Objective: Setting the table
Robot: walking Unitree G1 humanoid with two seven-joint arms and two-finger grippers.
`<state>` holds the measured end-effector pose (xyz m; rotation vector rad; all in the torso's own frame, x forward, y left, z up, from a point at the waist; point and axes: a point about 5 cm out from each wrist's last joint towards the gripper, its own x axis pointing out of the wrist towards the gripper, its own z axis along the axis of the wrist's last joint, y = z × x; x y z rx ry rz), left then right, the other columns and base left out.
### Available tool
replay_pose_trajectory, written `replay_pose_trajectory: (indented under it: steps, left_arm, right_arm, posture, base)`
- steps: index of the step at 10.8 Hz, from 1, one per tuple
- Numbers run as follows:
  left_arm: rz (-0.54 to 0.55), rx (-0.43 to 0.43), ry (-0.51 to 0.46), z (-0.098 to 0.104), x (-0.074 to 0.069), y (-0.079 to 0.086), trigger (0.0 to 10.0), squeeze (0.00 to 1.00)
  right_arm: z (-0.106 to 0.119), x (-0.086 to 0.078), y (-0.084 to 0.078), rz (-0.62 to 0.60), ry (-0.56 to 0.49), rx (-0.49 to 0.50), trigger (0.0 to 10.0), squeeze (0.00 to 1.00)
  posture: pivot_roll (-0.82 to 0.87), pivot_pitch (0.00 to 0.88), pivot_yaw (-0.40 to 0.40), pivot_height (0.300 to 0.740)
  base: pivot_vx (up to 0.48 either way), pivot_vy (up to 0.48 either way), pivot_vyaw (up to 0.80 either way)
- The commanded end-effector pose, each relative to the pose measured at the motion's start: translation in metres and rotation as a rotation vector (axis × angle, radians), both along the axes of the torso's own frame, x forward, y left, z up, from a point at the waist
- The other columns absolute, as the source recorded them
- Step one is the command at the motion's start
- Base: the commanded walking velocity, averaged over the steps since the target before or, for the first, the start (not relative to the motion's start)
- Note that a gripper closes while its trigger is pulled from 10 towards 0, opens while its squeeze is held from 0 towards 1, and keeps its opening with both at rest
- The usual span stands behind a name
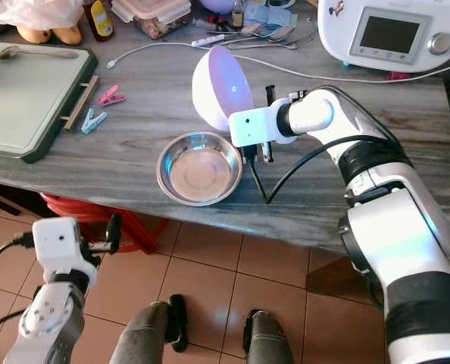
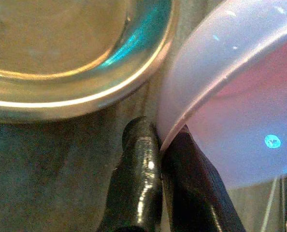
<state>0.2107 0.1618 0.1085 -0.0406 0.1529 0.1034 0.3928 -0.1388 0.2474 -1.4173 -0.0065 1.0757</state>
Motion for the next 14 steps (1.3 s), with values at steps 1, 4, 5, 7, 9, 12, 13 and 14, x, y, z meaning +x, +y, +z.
replay_pose_trajectory:
  steps: [1,4,5,7,9,12,13,14]
  left_arm:
    - [0.004,-0.003,0.019,-0.003,-0.003,0.002,10.0,0.0]
    - [0.0,-0.009,0.008,-0.003,0.004,0.0,10.0,0.0]
    - [0.0,-0.009,0.002,-0.003,0.007,0.001,10.0,0.0]
    - [-0.002,-0.007,-0.017,-0.001,0.017,0.001,10.0,0.0]
    - [-0.01,-0.011,-0.034,-0.001,0.024,-0.001,10.0,0.0]
    - [0.0,-0.011,-0.055,0.0,0.03,-0.001,10.0,0.0]
    - [0.001,-0.01,-0.055,-0.001,0.031,-0.001,10.0,0.0]
    - [0.003,-0.009,-0.059,-0.002,0.031,0.0,10.0,0.0]
  right_arm:
    - [0.007,0.001,0.003,0.006,0.004,-0.005,10.0,1.0]
    - [0.017,0.001,0.002,0.014,-0.039,-0.009,10.0,1.0]
    - [0.021,0.002,0.002,0.016,-0.054,-0.004,10.0,1.0]
    - [0.031,0.003,0.0,0.013,-0.114,-0.008,10.0,1.0]
    - [0.04,0.004,0.001,0.014,-0.177,0.021,10.0,1.0]
    - [0.041,0.003,0.003,0.021,-0.191,0.125,10.0,1.0]
    - [0.041,0.002,0.003,0.018,-0.2,0.171,10.0,1.0]
    - [0.044,0.003,0.003,-0.006,-0.258,0.275,10.0,1.0]
  posture:
    - [0.06,0.269,0.046,0.74]
    - [0.05,0.239,0.045,0.74]
    - [0.05,0.229,0.045,0.74]
    - [0.04,0.194,0.047,0.74]
    - [0.03,0.166,0.045,0.74]
    - [0.03,0.143,0.031,0.74]
    - [0.03,0.137,0.03,0.74]
    - [0.02,0.128,0.032,0.74]
  base:
    - [0.0,0.0,0.0]
    - [0.0,0.0,0.0]
    - [0.0,0.0,0.0]
    - [0.0,0.0,0.0]
    - [0.0,0.0,0.0]
    - [0.0,0.0,0.0]
    - [0.0,0.0,0.0]
    - [0.0,0.0,0.0]
